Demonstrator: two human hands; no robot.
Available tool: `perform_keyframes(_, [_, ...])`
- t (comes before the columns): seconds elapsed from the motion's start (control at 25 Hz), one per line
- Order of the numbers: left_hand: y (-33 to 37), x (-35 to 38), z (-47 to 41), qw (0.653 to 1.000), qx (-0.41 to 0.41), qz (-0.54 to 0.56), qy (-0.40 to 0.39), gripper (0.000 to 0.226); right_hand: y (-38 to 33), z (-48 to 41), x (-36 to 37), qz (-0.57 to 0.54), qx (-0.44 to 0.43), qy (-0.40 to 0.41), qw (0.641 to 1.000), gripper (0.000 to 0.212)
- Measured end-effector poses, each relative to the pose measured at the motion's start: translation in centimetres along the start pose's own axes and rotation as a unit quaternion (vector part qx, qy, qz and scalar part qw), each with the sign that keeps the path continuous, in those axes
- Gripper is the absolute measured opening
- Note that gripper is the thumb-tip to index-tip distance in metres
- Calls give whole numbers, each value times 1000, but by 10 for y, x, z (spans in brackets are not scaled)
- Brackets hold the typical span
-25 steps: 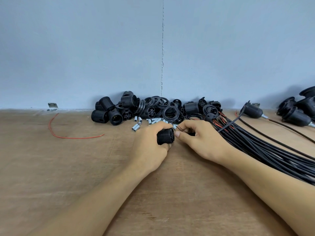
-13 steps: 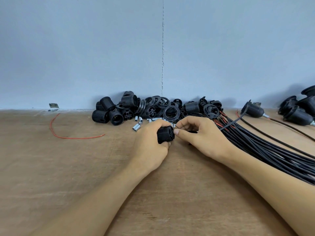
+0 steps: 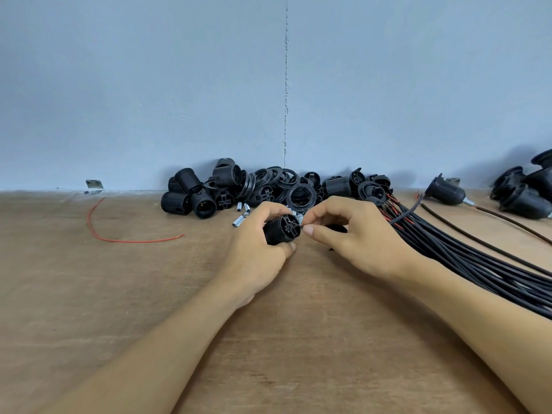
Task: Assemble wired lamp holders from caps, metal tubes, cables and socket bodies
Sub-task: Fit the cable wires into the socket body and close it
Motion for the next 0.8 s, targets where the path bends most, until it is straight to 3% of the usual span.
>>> perform_keyframes(0.24, [3,0,2,1000,8,-12,-4,53,-11,1,5,78,-72,-13,994,8])
perform_keyframes(0.8, [11,-4,5,996,36,-67,36,50,-11,3,9,106,-84,-39,990,11])
Point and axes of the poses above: each hand's wrist, its own z-axis away from the middle knuckle, its own x-axis out of the palm, y = z × x, the point moved 6 cm from there along -z, towards the middle knuckle, and after that the axes turned 13 degrees about -z, right-handed, at the moved point
